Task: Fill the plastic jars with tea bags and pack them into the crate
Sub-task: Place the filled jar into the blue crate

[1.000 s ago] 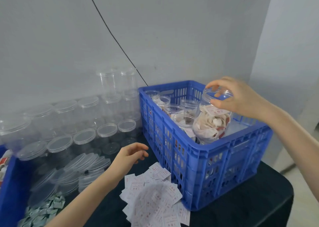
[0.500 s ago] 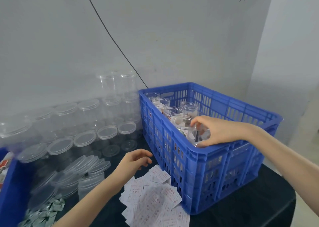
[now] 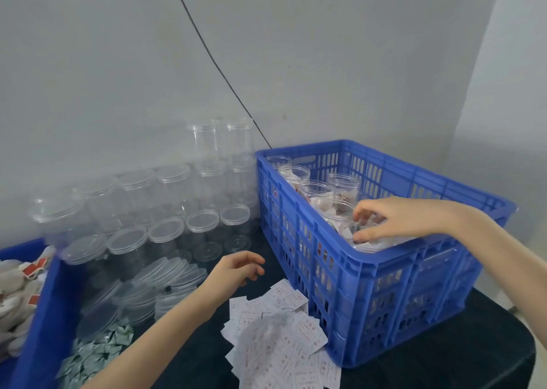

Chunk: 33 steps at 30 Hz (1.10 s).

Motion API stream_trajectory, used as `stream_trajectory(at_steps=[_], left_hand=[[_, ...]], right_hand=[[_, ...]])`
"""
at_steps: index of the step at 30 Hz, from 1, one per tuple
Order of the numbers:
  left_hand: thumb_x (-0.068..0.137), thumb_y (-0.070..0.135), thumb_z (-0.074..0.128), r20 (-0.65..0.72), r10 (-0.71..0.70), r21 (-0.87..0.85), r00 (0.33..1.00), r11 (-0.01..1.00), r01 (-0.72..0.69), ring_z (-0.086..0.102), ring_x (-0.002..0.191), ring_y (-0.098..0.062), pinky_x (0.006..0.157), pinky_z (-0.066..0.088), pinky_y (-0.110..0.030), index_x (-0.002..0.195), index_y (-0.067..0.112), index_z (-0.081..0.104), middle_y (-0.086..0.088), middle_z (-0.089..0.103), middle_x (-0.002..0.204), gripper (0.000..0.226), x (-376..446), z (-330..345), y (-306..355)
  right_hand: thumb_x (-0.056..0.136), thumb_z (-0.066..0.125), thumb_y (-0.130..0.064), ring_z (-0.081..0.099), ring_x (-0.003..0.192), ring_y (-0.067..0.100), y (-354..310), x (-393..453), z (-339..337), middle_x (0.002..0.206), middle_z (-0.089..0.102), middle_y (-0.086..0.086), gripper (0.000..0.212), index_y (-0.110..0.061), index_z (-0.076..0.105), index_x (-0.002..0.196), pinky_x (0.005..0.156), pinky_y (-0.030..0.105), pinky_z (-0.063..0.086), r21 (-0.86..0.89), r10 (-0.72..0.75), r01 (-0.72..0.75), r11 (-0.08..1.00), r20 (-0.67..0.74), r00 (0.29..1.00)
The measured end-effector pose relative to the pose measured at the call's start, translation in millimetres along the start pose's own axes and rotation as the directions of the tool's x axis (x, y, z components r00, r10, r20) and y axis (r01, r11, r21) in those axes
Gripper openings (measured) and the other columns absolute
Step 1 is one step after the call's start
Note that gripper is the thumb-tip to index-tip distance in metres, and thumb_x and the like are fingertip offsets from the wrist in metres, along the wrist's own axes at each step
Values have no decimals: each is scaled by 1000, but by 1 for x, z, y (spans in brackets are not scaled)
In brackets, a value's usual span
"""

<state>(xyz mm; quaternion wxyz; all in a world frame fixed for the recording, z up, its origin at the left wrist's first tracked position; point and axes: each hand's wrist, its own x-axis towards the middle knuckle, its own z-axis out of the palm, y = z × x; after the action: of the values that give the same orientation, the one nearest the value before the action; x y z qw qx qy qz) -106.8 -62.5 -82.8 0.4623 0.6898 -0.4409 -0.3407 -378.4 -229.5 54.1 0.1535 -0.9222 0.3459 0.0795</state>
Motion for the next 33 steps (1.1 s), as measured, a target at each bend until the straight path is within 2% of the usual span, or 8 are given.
stream_trajectory(at_steps=[5, 8, 12, 16, 19, 21, 26, 33], left_hand=[[91, 4, 52, -32, -1, -8, 1000, 1000, 0, 59, 69, -2, 66, 43, -16, 91, 22, 66, 10, 71, 77, 22, -4, -18, -4], [91, 3, 51, -43, -3, -2, 999, 1000, 3, 57, 66, -2, 62, 42, -13, 91, 20, 66, 11, 70, 75, 22, -8, -29, -7], [91, 1, 51, -75, -5, 0, 997, 1000, 5, 55, 65, -2, 58, 41, -10, 91, 18, 65, 10, 69, 75, 23, -16, -44, -10], [91, -1, 49, -108, -11, 30, 994, 999, 15, 54, 66, -5, 59, 40, -11, 89, 19, 64, 7, 68, 78, 24, -22, -60, -14], [91, 0, 50, -136, -26, 28, 990, 999, 31, 54, 69, -6, 61, 40, -11, 89, 20, 64, 7, 67, 78, 24, -26, -71, -20], [92, 2, 50, -161, -46, -2, 986, 999, 46, 57, 72, -7, 62, 41, -11, 91, 19, 64, 6, 68, 81, 22, -29, -77, -25], [92, 4, 52, -260, -94, -83, 961, 994, 75, 60, 71, -4, 67, 43, -18, 91, 19, 64, 7, 68, 79, 20, -34, -87, -43], [92, -1, 47, -339, -119, -41, 933, 993, 112, 56, 67, -7, 57, 41, -8, 93, 16, 64, 3, 67, 79, 25, -30, -93, -69]], right_hand=[[80, 51, -74, 53, 106, 7, -18, -1, -11, 118, 54, -17, 49, -37, 49, 111, 92, 34, 46, -157, 14, -48, 986, -209, 978], [84, 48, -68, 54, 113, 11, -50, 1, -14, 125, 56, -14, 49, -33, 51, 118, 89, 37, 47, -236, -87, -2, 972, -368, 926], [90, 46, -64, 53, 116, 14, -111, 8, -4, 132, 52, -12, 50, -30, 47, 128, 81, 33, 40, -290, -213, 104, 951, -377, 901], [94, 46, -61, 57, 107, 22, -167, 32, 21, 123, 54, -1, 53, -20, 47, 129, 73, 34, 37, -358, -257, 128, 925, -341, 904], [95, 49, -56, 55, 103, 25, -193, 66, 46, 116, 51, 4, 54, -14, 47, 130, 73, 34, 37, -295, -208, 129, 947, -256, 944], [96, 51, -53, 54, 113, 27, -199, 96, 60, 128, 49, 9, 58, -11, 43, 136, 79, 35, 40, -193, -155, 113, 975, -213, 965], [98, 55, -42, 43, 131, 34, -188, 175, 92, 149, 33, 15, 63, -12, 32, 149, 100, 43, 43, 118, -54, 94, 989, -304, 951], [95, 62, -25, 23, 143, 37, -158, 255, 129, 156, 12, 19, 76, -20, 16, 156, 109, 46, 35, 181, 41, 15, 983, -305, 951]])
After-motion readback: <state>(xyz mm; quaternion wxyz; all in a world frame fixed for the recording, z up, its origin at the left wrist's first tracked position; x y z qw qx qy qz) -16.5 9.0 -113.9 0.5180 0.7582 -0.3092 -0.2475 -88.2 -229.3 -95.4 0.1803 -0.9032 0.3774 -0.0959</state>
